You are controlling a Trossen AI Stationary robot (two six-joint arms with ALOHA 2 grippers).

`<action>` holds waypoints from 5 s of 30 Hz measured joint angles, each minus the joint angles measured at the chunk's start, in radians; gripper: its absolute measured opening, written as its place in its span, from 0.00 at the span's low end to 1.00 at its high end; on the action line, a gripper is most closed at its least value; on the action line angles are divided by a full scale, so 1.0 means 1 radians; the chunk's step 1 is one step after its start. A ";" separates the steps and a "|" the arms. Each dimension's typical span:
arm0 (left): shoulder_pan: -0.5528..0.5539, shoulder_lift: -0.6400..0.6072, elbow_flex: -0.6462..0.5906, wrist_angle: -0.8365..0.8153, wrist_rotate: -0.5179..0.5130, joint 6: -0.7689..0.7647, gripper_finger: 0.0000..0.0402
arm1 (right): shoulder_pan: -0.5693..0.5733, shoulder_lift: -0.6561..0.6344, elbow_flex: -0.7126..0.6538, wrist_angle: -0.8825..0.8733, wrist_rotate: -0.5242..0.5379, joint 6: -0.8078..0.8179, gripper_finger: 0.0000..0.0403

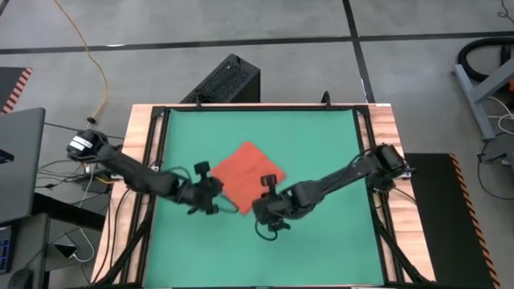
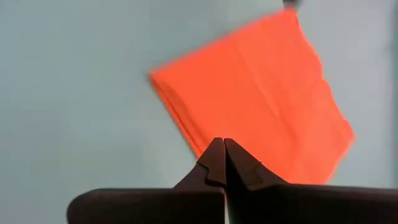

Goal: Roll towel
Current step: Fold the orange towel, then roll the orange towel

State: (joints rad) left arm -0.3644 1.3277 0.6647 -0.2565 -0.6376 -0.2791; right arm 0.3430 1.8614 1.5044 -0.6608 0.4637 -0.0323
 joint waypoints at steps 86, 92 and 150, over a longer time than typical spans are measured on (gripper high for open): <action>0.013 0.379 -0.097 0.970 0.234 0.158 0.28 | -0.045 -0.270 -1.162 1.488 0.053 0.086 0.33; 0.042 0.386 -0.096 0.878 0.240 0.120 0.28 | -0.127 -0.098 -1.163 1.533 -0.019 0.193 0.30; 0.077 0.392 -0.097 0.667 0.314 0.094 0.28 | 0.350 0.081 -0.750 0.843 0.294 0.461 0.61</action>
State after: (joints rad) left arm -0.2871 1.7194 0.5674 0.4100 -0.3239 -0.1848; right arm 0.6928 1.9426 0.7539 0.1823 0.7581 0.4289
